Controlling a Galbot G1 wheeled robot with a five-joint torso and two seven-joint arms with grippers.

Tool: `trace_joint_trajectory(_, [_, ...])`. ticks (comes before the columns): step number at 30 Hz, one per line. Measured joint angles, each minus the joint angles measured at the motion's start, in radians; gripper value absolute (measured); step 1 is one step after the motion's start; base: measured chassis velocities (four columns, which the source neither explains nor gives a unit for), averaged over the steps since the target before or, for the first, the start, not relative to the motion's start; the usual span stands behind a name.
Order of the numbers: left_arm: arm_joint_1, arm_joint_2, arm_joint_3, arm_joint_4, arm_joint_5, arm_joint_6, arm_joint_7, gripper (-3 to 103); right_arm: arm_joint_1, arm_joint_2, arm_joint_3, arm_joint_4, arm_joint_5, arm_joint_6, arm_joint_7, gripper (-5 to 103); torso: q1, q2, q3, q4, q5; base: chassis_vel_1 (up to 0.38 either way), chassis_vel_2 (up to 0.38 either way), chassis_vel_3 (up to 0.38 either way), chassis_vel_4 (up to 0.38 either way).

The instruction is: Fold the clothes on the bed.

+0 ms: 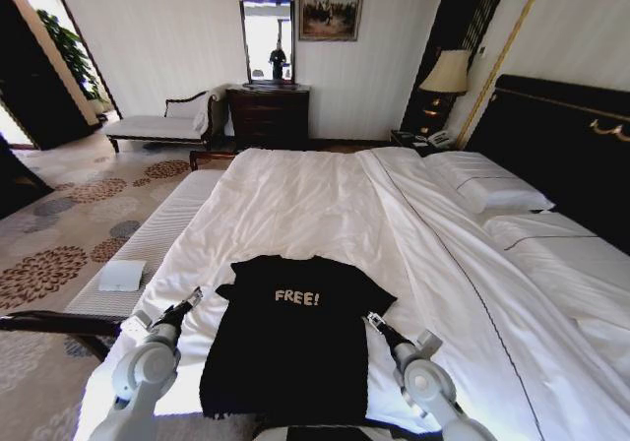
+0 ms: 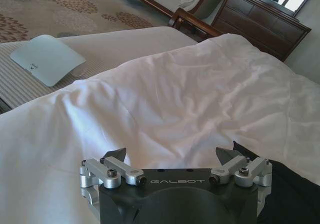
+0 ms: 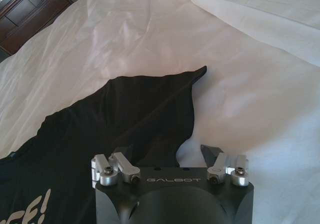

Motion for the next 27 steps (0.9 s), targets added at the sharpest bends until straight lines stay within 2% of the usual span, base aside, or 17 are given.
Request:
trace_joint_trajectory(1, [0.000,0.000,0.000,0.001,0.001,0.000,0.000,100,0.002,0.002,-0.001,-0.003,-0.001,0.001,-0.001,71,0.000,0.000,0.000,0.0000,0.0000,0.000,0.000,0.000,0.000])
trace_joint_trajectory(3, [0.000,0.000,0.000,0.002,0.002,-0.001,0.000,100,0.004,0.004,-0.002,-0.006,-0.002,0.002,-0.002,71,0.000,0.000,0.000,0.0000,0.0000,0.000,0.000,0.000,0.000])
trace_joint_trajectory(7, [0.000,0.001,-0.001,0.003,0.003,-0.002,0.000,100,0.007,0.013,-0.007,-0.011,-0.009,0.006,-0.003,49,0.000,0.000,0.000,0.0000,0.0000,0.000,0.000,0.000,0.000])
trace_joint_trajectory(9, [0.001,0.001,-0.002,0.003,0.003,-0.002,0.000,100,0.007,0.013,-0.008,-0.011,-0.011,0.006,-0.003,49,0.000,0.000,0.000,0.0000,0.0000,0.000,0.000,0.000,0.000])
trace_joint_trajectory(14, [0.002,0.004,-0.004,0.003,0.004,-0.003,0.000,100,0.005,0.015,-0.012,-0.014,-0.032,0.013,-0.003,22,0.000,0.000,0.000,0.0000,0.0000,0.000,0.000,0.000,0.000])
trace_joint_trajectory(16, [0.003,0.005,-0.004,0.003,0.003,-0.003,0.000,100,0.003,0.015,-0.013,-0.015,-0.038,0.015,-0.003,22,0.000,0.000,0.000,0.0000,0.0000,0.000,0.000,0.000,0.000])
trace_joint_trajectory(19, [0.005,0.007,-0.005,0.003,0.003,-0.003,0.000,100,-0.006,0.013,-0.012,-0.008,-0.047,0.018,-0.002,5,0.000,0.000,0.000,0.0000,0.0000,0.000,0.000,0.000,0.000])
trace_joint_trajectory(27, [0.005,0.012,-0.006,0.000,0.003,-0.004,0.000,100,-0.040,0.013,-0.010,0.004,-0.069,0.020,-0.001,0,0.000,0.000,0.000,0.0000,0.0000,0.000,0.000,0.000,0.000])
